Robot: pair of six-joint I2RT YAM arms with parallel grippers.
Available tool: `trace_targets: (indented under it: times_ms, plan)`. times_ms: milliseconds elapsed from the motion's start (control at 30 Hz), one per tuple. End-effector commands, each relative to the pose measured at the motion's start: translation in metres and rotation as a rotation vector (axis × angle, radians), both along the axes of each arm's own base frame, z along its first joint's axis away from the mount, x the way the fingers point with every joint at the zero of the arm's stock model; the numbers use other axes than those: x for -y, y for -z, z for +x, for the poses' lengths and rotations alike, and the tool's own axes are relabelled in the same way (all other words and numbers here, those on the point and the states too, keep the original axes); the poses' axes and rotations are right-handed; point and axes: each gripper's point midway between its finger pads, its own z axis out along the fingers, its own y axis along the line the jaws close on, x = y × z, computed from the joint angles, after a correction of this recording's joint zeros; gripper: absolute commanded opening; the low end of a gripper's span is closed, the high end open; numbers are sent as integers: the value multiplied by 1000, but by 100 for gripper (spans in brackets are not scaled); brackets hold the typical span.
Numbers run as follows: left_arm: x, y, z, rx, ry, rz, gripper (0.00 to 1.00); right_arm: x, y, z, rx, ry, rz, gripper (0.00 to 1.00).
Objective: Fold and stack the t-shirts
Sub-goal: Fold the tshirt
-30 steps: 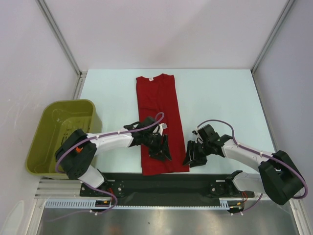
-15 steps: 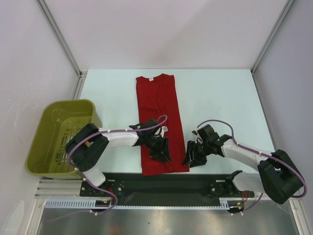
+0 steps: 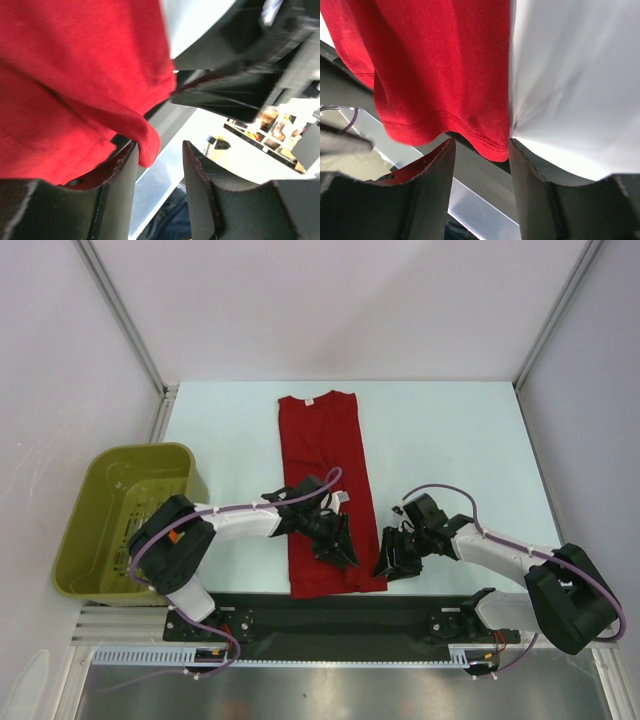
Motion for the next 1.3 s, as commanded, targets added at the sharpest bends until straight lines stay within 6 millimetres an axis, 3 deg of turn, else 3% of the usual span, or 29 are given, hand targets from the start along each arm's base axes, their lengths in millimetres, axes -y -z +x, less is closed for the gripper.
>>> trace_targets:
  times_ms: [0,167,467,633,967,1267]
  plan:
    - [16,-39,9,39,8,-126,46,-4,-2,6,24,-9,22,52]
    - [5,-43,13,78,-20,-92,47,-4,-3,6,22,-8,23,52]
    - [-87,-19,2,178,-134,185,55,-1,-1,8,23,-6,16,53]
    - [-133,14,-9,171,-257,335,54,1,0,14,15,11,14,52]
    - [-155,52,-30,96,-306,380,52,3,7,12,-21,6,19,49]
    - [-134,51,-22,141,-309,224,54,5,13,6,-38,-11,14,49]
